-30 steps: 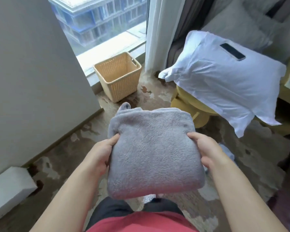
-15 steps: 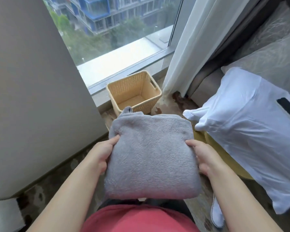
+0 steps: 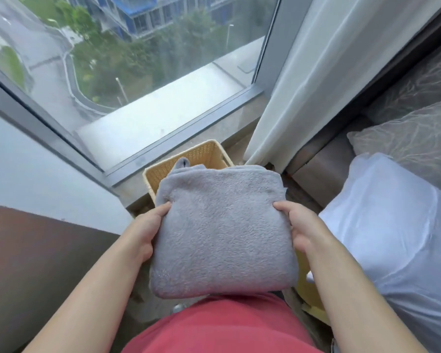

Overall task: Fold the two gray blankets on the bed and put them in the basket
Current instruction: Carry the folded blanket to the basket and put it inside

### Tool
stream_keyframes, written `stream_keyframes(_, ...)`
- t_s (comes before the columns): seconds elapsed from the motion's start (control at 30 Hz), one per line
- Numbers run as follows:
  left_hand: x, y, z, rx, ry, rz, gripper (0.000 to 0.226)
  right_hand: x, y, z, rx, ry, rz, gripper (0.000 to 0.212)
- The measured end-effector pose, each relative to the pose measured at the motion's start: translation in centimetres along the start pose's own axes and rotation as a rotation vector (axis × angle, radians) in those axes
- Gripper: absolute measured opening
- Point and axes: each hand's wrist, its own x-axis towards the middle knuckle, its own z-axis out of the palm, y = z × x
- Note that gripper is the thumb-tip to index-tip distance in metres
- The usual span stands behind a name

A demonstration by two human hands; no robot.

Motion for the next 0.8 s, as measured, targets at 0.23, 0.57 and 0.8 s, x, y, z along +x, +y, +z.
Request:
stream_keyframes(0.23,9.4,5.1,1.2,-0.199,0.169,-0.063,0.031,12.4,-10.3,7.6,-0.248,-0.126,0.126,0.019)
stream_keyframes(0.57,30.2,2.1,-0.1,-0.31,0.302,-0.315,0.042,33.7,-8.6,17.1,-0.513,-0.045,0.124,0.025)
stream_keyframes(0.8,49.4,-3.6,-2.7,-0.166,0.531,-0.24,0.041,51.5,0.9,21.5,-0.579,-0.055,0.05,0.041)
